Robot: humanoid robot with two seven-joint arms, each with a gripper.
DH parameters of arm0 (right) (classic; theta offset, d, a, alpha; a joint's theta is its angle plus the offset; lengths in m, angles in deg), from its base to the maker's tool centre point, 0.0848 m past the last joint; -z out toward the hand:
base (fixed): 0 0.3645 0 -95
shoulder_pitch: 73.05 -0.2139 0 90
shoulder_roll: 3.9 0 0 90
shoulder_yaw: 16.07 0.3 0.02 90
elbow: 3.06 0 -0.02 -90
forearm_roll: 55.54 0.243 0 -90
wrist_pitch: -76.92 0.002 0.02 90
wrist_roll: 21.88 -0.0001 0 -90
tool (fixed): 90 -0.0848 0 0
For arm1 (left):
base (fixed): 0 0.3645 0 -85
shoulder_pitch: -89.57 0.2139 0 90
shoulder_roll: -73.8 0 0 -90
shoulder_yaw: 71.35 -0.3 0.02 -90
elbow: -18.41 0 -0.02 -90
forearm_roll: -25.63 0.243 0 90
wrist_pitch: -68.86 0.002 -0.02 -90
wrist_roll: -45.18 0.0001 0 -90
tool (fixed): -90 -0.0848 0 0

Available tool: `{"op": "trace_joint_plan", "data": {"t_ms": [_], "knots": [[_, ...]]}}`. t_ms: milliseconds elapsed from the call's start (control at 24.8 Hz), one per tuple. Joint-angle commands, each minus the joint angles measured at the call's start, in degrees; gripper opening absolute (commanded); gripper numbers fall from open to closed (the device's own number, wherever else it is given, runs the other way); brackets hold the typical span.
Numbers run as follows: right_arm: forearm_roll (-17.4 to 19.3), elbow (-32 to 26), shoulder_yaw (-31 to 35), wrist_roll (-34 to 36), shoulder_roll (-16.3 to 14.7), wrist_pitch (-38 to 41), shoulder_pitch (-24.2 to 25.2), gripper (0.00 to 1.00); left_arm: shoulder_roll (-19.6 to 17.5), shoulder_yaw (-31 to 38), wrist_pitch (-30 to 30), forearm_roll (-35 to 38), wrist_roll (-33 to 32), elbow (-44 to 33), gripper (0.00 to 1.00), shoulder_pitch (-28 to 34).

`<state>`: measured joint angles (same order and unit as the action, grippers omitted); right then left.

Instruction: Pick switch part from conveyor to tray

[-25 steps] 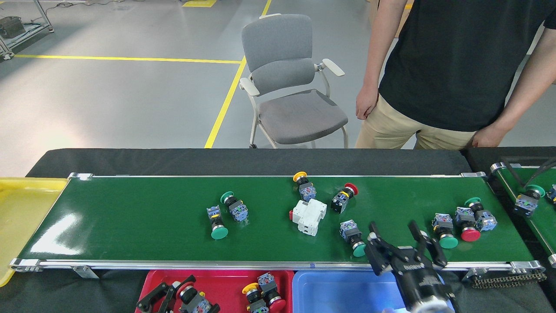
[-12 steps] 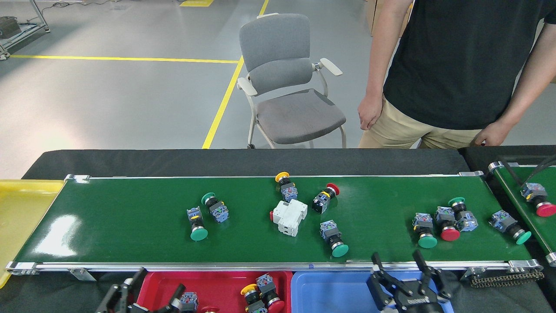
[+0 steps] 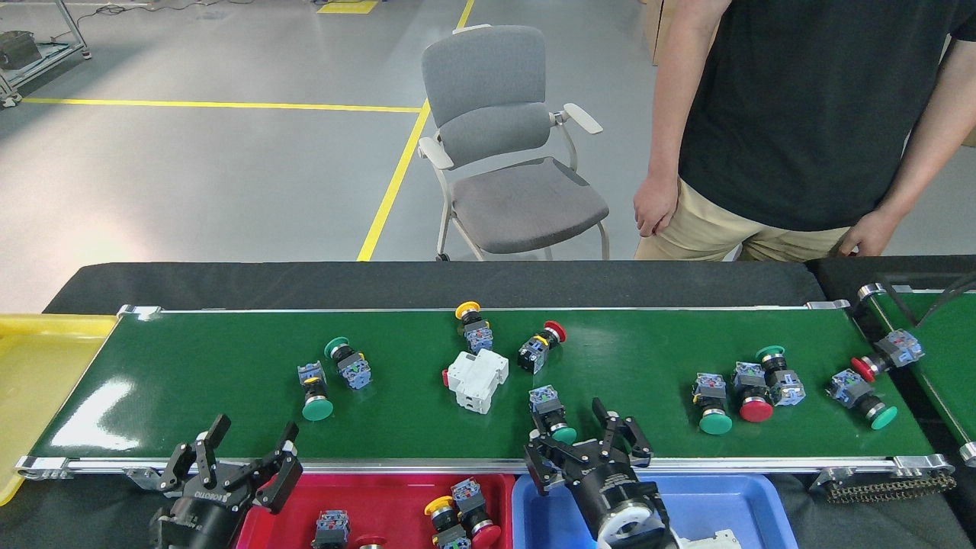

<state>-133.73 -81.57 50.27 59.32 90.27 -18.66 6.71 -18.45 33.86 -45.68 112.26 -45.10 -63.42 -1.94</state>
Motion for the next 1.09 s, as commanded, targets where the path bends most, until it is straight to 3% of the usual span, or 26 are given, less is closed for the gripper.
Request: {"op": "trace_joint_plan", "data": {"t_ms": [0, 40, 121, 363, 444, 565, 605, 646, 686, 726, 767, 807, 888, 968, 1049], "knots": [[1.2, 1.5, -0.2, -0.3, 0.4, 4.7, -1.8, 0.35, -0.6, -0.1, 0.5, 1.0, -0.2, 1.2, 1.0, -2.0], [1.5, 2.7, -0.1, -0.2, 0.6, 6.7, -2.4, 0.22, -0.5, 0.0, 0.5, 1.7, -0.2, 2.5, 1.0, -2.9], [1.7, 2.9, -0.1, 0.1, 0.6, 7.6, -2.9, 0.19, -0.5, 0.0, 0.6, 2.4, -0.2, 4.7, 1.0, -4.5], [4.0, -0.2, -0.1, 0.1, 0.0, 12.6, -2.0, 0.18, -1.1, -0.1, 2.2, 2.5, -0.2, 9.1, 1.0, -8.3], [5.3, -3.8, -0.1, 0.1, -0.8, 16.4, 0.0, 0.19, -1.7, -0.2, 3.3, 2.5, -0.2, 11.3, 1.0, -9.5], [7.5, -11.5, -0.1, 0.1, -4.3, 26.2, 5.7, 0.21, -1.9, -0.2, 4.1, 2.5, -0.2, 15.4, 0.97, -12.2], [8.1, -13.6, -0.1, 0.1, -5.0, 30.0, 8.1, 0.25, -2.1, -0.2, 4.3, 2.5, -0.1, 16.6, 0.92, -12.8], [8.3, -15.1, -0.1, 0.1, -5.1, 34.0, 10.2, 0.26, -2.2, -0.2, 4.3, 2.5, 0.2, 17.4, 0.8, -13.3], [8.3, -15.9, -0.1, 0.0, -5.0, 37.5, 11.8, 0.34, -2.4, -0.2, 4.2, 2.4, 0.2, 17.7, 0.63, -13.3], [8.3, -16.0, -0.2, -0.2, -5.0, 39.4, 13.0, 0.5, -2.6, -0.2, 4.0, 2.4, 0.2, 17.8, 0.46, -13.3], [7.9, -15.8, -0.6, -0.7, -4.3, 39.6, 13.8, 0.78, -2.6, -0.2, 3.8, 2.3, 0.3, 17.8, 0.29, -13.3], [7.5, -15.6, -1.8, -1.6, -3.3, 39.2, 14.4, 0.93, -2.7, -0.3, 3.6, 2.3, 0.3, 17.8, 0.23, -13.2], [7.5, -15.6, -2.7, -3.2, -2.6, 39.1, 14.5, 0.98, -2.8, -0.4, 3.4, 2.2, 0.3, 17.7, 0.11, -12.6], [7.6, -15.7, -2.6, -3.4, -2.4, 39.1, 14.4, 0.98, -2.8, -1.2, 0.8, 2.0, 0.5, 16.1, 0.07, -10.7], [7.6, -15.7, -2.6, -3.4, -2.5, 39.0, 14.3, 0.98, -2.7, -1.4, -5.5, 0.8, 0.6, 10.5, 0.07, -7.6]]}}
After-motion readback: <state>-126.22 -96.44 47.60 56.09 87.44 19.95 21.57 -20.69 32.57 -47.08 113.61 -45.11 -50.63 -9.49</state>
